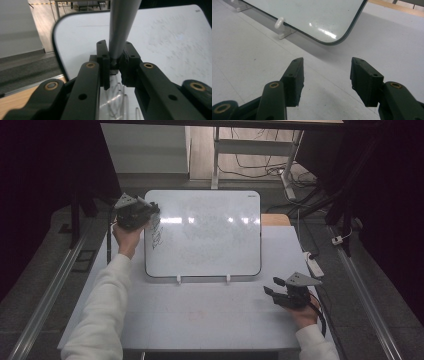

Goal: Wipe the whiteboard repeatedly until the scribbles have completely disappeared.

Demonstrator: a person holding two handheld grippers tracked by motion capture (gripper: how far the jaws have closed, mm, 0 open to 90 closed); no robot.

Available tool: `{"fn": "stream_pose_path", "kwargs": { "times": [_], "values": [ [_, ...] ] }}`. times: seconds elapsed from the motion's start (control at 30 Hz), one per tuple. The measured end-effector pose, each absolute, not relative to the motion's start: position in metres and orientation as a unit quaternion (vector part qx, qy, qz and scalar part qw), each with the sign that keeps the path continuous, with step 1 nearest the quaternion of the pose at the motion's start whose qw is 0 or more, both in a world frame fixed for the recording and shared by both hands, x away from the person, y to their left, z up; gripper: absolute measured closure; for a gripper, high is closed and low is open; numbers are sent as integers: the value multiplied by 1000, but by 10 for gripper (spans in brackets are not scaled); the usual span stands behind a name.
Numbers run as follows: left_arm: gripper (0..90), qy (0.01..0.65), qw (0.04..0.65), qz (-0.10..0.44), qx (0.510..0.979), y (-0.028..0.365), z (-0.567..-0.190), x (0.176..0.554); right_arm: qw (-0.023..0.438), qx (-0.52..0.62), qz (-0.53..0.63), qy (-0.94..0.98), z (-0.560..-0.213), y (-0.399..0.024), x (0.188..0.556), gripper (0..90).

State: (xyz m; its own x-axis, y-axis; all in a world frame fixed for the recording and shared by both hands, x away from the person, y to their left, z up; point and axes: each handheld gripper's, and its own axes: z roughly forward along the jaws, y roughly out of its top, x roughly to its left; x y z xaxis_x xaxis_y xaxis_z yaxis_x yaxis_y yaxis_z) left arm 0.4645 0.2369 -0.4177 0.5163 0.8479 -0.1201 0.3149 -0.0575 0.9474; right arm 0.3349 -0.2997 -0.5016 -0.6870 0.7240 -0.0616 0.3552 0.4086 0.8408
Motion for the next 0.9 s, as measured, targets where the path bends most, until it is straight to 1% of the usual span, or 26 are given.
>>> {"fn": "stream_pose_path", "kwargs": {
  "times": [0.03, 0.1, 0.17, 0.2, 0.27, 0.37, 0.43, 0.5, 0.63, 0.7, 0.9],
  "values": [
    [786, 418, 533, 246, 693, 233, -418, 464, 215, 331, 431, 811, -502, -299, 335, 447],
    [786, 408, 515, 264, 706, 232, -415, 462, 217, 330, 430, 812, -501, -300, 334, 445],
    [786, 429, 513, 280, 688, 242, -410, 462, 220, 333, 430, 810, -500, -301, 334, 441],
    [786, 442, 517, 275, 680, 249, -409, 463, 219, 335, 431, 809, -500, -302, 335, 438],
    [787, 446, 516, 269, 680, 254, -411, 463, 220, 337, 432, 808, -501, -302, 335, 437],
    [787, 431, 525, 250, 690, 245, -415, 461, 219, 334, 431, 809, -501, -301, 335, 437],
    [787, 415, 523, 250, 701, 232, -419, 461, 218, 333, 430, 811, -502, -300, 336, 437],
    [787, 406, 518, 260, 707, 226, -419, 462, 218, 333, 425, 813, -503, -299, 336, 435],
    [787, 420, 512, 281, 695, 238, -412, 465, 221, 335, 431, 808, -500, -301, 334, 436],
    [788, 423, 514, 277, 693, 241, -413, 464, 218, 337, 435, 806, -500, -302, 335, 436],
    [788, 402, 509, 283, 706, 232, -420, 458, 219, 331, 429, 811, -502, -300, 335, 436]
  ]
}}
